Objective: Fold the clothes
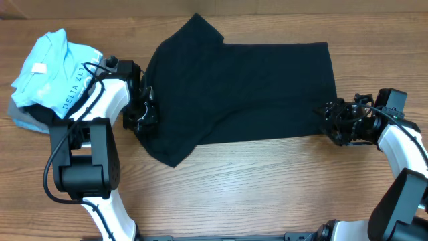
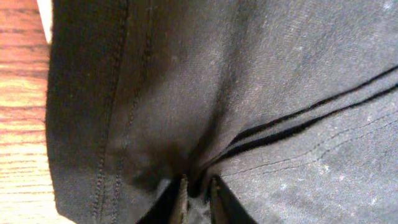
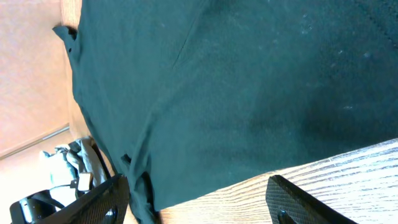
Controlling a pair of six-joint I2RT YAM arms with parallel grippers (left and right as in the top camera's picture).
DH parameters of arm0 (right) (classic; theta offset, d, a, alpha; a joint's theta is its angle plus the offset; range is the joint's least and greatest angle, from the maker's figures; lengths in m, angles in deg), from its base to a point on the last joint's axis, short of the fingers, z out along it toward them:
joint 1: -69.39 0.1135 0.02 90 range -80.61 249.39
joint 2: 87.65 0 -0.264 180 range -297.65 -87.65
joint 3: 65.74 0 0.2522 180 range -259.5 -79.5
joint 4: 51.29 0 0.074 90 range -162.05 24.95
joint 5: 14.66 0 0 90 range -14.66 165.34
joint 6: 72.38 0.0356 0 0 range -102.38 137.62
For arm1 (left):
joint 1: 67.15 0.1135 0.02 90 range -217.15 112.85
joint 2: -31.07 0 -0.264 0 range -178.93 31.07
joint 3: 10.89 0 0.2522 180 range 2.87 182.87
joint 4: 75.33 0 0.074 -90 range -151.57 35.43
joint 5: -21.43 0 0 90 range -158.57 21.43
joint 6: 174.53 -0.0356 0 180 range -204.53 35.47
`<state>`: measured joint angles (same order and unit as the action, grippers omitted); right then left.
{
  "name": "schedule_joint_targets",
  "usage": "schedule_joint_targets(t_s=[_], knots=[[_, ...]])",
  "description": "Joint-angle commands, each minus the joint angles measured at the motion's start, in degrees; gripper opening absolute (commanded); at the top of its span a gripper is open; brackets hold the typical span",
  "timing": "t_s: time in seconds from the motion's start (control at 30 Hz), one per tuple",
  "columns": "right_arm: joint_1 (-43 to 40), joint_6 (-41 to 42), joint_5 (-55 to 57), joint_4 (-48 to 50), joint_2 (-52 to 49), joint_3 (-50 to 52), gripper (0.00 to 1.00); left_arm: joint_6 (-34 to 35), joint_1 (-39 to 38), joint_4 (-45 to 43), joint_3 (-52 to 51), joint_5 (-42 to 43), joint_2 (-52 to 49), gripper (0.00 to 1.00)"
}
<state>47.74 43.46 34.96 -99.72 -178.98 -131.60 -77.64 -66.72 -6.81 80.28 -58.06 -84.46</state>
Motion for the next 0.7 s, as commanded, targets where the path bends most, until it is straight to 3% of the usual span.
schedule_joint_targets(t_s=[0.0, 0.07, 0.43, 0.67], knots=[[0.28, -0.42, 0.50, 0.22, 1.22, -1.22, 0.75, -0.96, 0.20, 0.02, 1.18, 1.20, -0.94, 0.11], [0.28, -0.42, 0.50, 0.22, 1.22, -1.22, 0.75, -0.96, 0.20, 0.02, 1.18, 1.60, -0.94, 0.04], [0.28, -0.39, 0.48, 0.24, 1.22, -1.22, 0.75, -4.28, 0.79, 9.22, 11.69, -0.63, 0.94, 0.04], [0.28, -0.39, 0.50, 0.22, 1.22, -1.22, 0.75, -5.64, 0.57, 9.84, 15.32, -0.61, 1.42, 0.05]])
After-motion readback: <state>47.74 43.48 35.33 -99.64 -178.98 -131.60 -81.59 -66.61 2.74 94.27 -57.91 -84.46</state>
